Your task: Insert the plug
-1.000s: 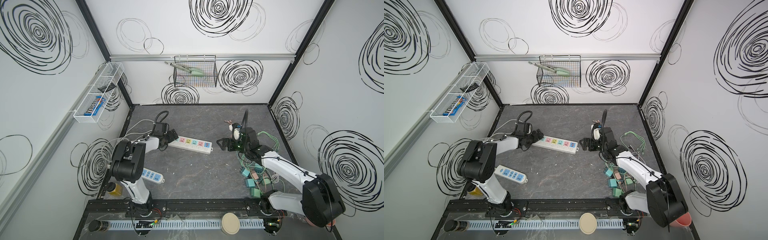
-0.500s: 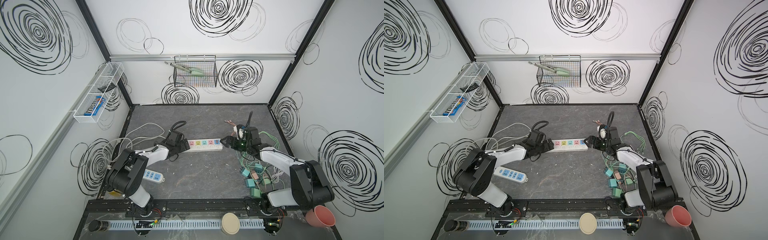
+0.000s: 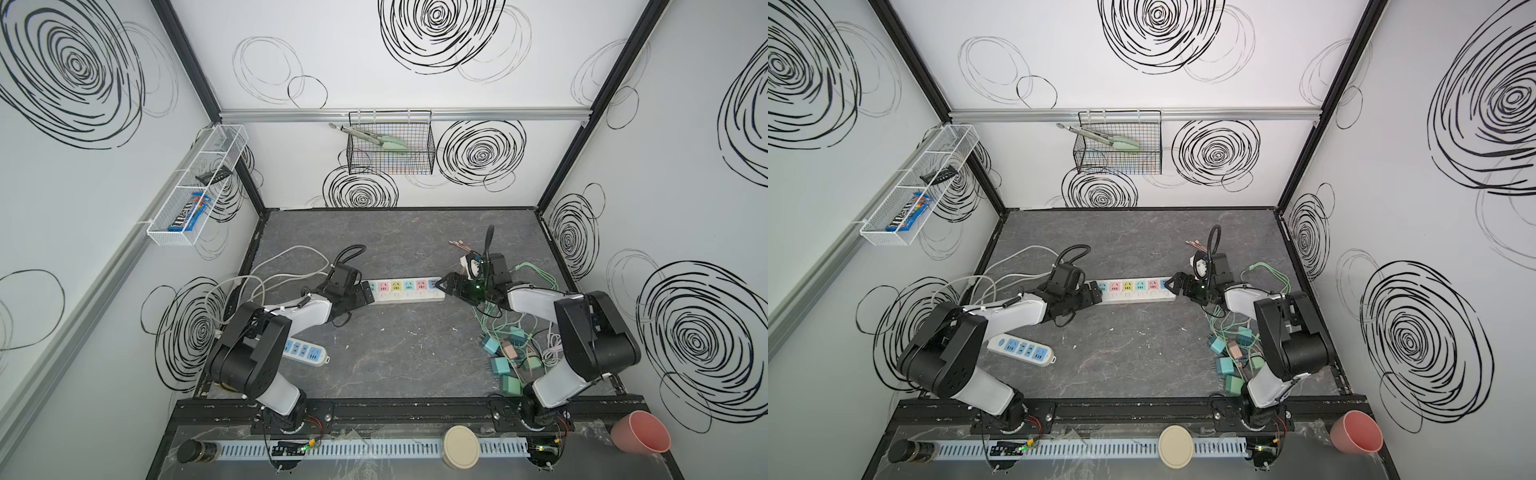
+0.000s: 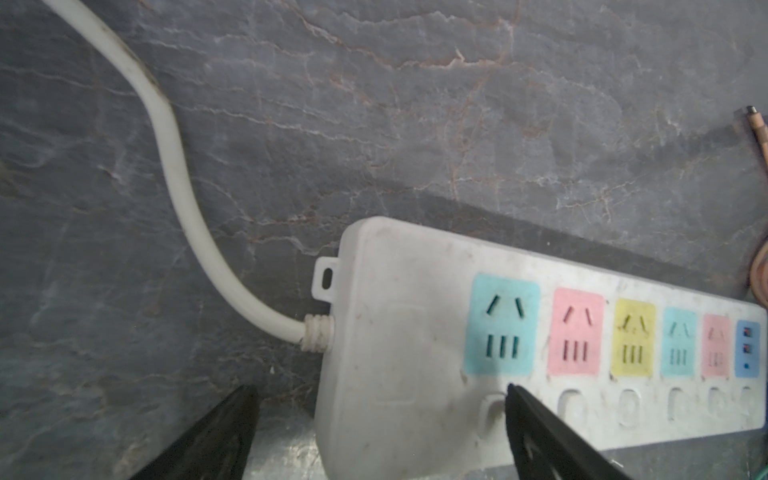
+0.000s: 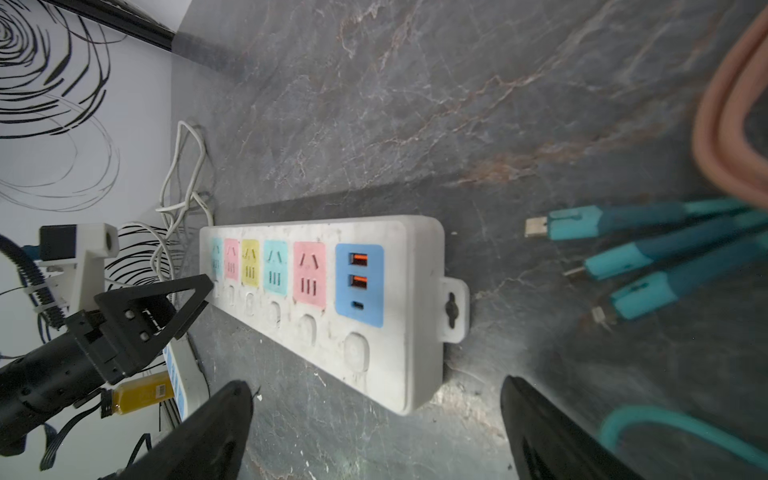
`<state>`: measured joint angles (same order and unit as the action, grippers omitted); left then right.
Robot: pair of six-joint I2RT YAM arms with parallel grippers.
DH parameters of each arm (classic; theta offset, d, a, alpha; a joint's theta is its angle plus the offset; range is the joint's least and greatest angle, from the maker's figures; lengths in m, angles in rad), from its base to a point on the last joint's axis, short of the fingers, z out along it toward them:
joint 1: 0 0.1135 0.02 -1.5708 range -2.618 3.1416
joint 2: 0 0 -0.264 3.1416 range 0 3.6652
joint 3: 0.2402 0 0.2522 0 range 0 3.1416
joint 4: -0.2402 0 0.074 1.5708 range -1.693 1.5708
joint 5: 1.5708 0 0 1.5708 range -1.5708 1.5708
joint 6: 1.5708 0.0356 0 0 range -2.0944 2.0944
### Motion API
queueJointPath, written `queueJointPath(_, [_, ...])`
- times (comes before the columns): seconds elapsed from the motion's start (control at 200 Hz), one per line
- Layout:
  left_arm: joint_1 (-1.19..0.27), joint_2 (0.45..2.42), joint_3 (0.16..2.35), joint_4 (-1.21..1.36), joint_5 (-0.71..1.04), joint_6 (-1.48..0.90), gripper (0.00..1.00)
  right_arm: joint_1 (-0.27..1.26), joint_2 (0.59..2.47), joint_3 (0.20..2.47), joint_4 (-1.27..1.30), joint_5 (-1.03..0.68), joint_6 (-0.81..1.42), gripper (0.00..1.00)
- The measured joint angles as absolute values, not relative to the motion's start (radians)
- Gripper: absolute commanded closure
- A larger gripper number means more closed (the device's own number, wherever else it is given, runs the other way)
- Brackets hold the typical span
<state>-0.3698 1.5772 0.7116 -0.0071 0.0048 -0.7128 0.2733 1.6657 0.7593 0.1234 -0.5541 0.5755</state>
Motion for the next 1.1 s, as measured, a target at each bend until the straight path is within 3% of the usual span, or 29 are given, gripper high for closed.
queueJointPath(0.655, [-0.329, 1.903, 1.103, -0.067, 0.047, -0.590, 0.04, 0.287, 1.880, 1.010, 0.117, -0.504, 0.575, 0.03])
queueJointPath(0.926, [-0.328, 1.882, 1.100, -0.095, 0.051, -0.578, 0.04, 0.284, 1.850, 1.000, 0.074, -0.492, 0.554, 0.03])
queueJointPath(1.096, [-0.332, 1.727, 1.021, -0.134, 0.013, -0.575, 0.04, 0.277, 1.706, 0.934, 0.019, -0.451, 0.534, 0.03])
